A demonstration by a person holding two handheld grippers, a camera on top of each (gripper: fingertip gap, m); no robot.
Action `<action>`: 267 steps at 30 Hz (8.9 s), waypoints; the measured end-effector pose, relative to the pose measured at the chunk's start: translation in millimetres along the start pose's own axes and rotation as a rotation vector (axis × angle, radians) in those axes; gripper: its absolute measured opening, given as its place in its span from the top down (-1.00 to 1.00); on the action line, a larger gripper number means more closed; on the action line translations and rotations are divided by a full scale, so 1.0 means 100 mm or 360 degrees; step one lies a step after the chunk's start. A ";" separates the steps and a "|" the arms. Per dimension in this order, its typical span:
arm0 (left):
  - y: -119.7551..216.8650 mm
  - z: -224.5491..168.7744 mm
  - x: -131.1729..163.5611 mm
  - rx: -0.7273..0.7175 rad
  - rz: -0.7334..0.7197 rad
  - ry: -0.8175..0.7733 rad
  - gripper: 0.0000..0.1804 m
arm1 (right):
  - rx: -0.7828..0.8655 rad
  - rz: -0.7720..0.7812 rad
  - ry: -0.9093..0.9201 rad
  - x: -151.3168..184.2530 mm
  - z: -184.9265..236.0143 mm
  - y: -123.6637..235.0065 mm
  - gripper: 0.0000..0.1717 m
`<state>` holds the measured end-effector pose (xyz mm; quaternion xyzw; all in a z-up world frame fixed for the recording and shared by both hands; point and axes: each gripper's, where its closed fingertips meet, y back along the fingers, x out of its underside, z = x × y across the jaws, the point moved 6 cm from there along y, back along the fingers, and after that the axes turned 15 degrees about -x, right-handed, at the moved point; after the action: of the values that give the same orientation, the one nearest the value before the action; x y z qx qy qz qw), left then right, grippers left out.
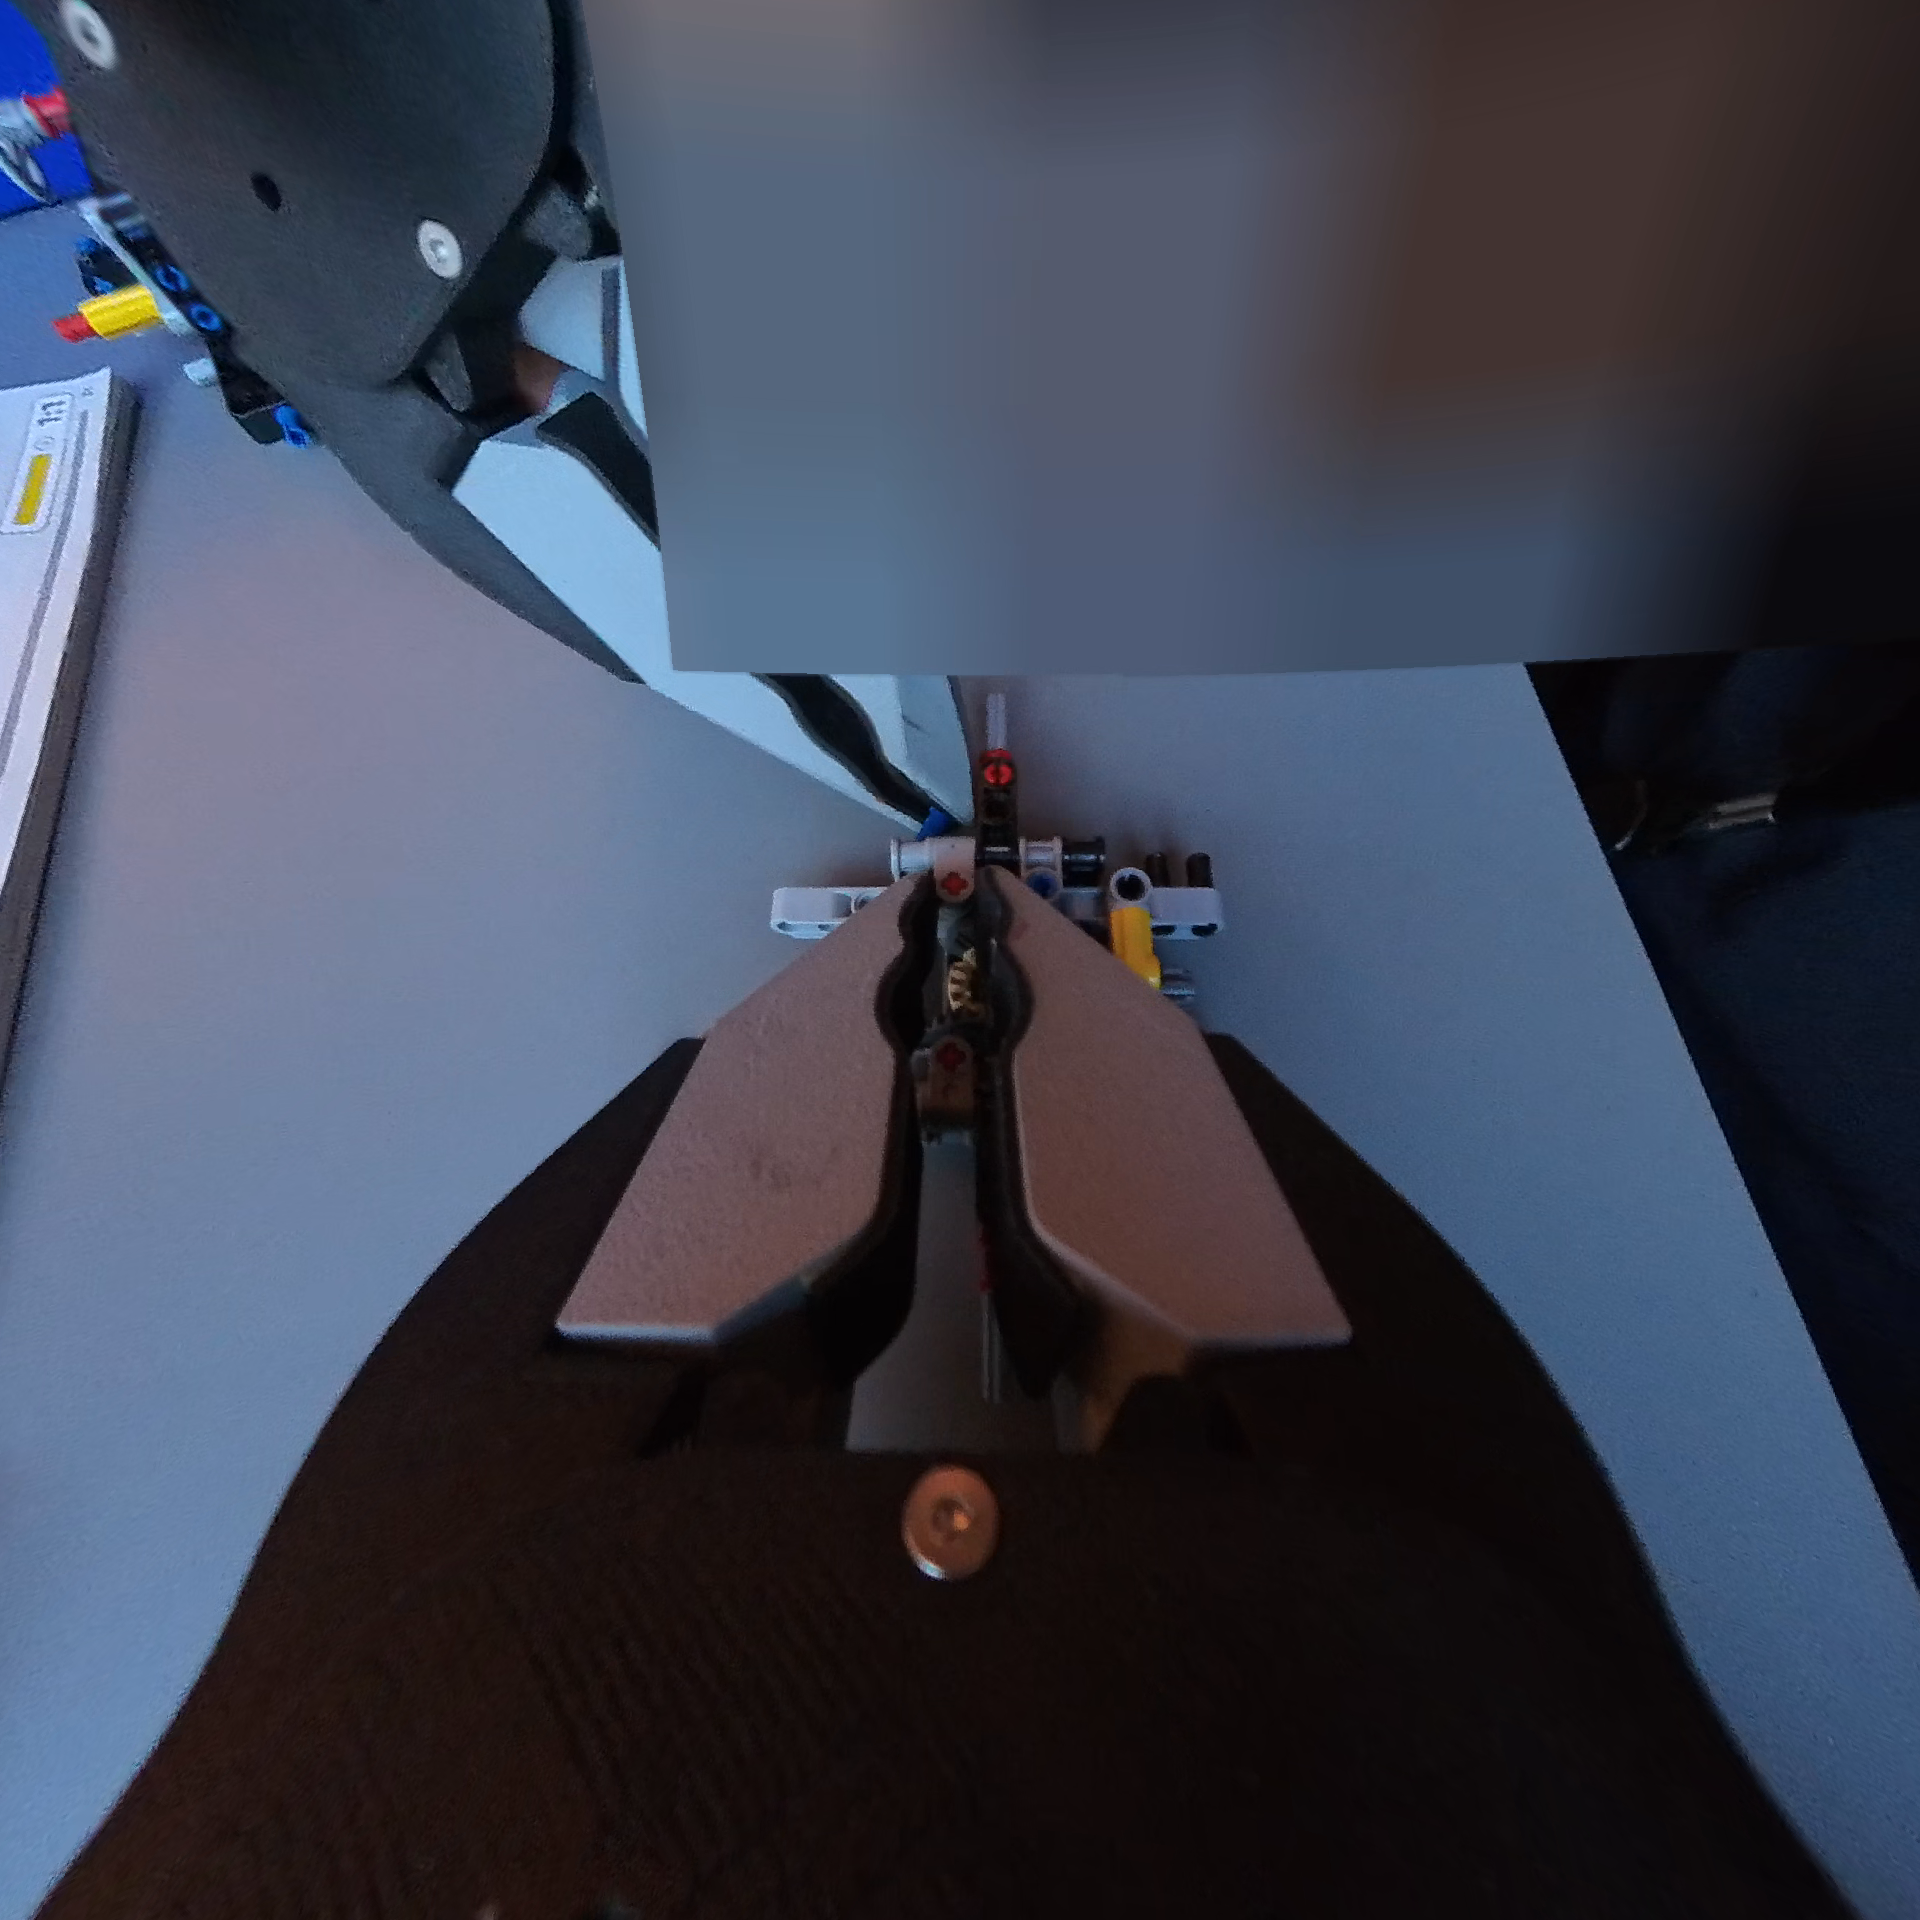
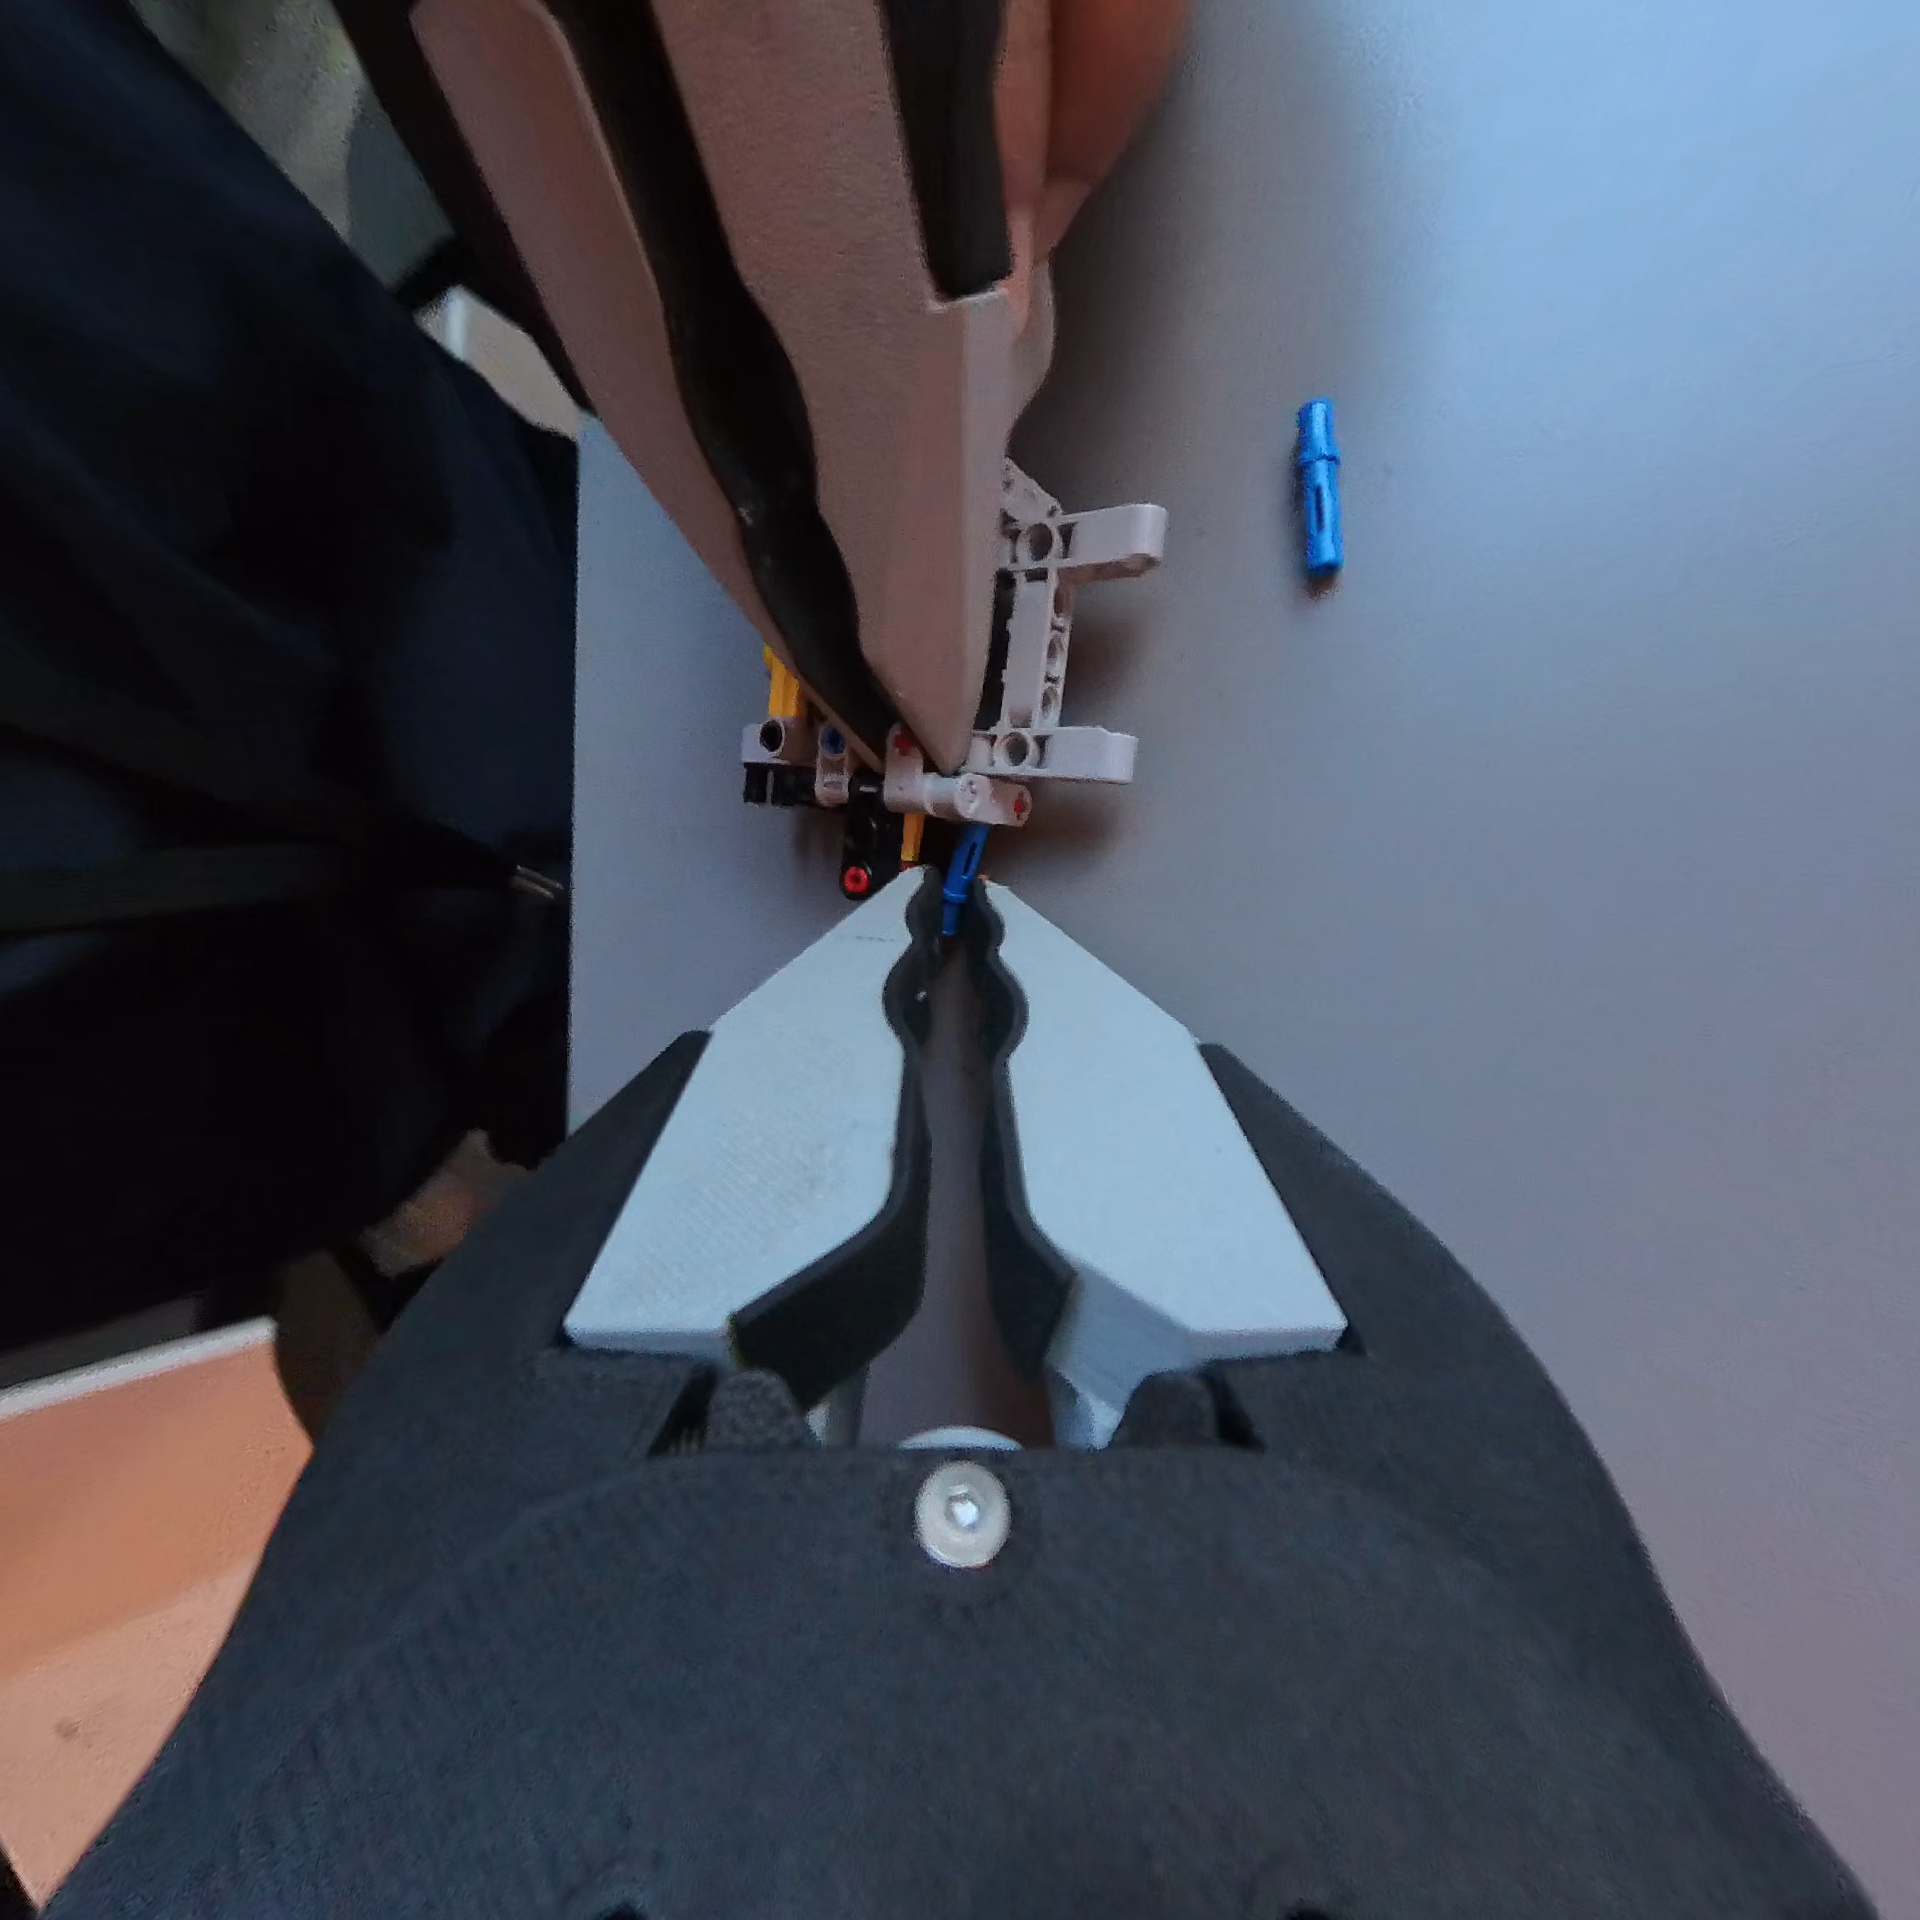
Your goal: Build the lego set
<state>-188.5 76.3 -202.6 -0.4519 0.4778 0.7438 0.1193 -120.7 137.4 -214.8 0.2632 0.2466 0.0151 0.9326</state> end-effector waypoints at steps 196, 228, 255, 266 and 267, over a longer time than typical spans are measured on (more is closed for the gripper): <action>-0.05 -0.29 -0.24 -0.0157 0.0080 -0.0547 0.99 | -0.0424 -0.0453 -0.0142 0.19 0.22 -0.07 0.99; 0.03 -0.09 -0.15 0.0107 0.0354 -0.0410 0.93 | -0.0305 -0.0498 -0.0357 0.27 0.06 -0.01 0.99; -0.02 -0.10 -0.16 0.0139 0.0225 -0.0475 0.93 | -0.0336 -0.0001 -0.0287 0.17 -0.01 0.02 0.99; -0.06 0.02 -0.13 0.0230 0.0174 -0.0236 0.94 | 0.0124 0.0480 0.0047 0.02 0.05 0.10 0.99; -0.07 0.02 -0.13 0.0238 0.0166 -0.0220 0.94 | 0.0152 0.0560 0.0058 0.01 0.06 0.11 0.99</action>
<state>-177.8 84.6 -196.2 -0.3640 0.5454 0.7407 0.1464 -116.3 143.6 -205.2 0.3460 0.2140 0.1710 0.8973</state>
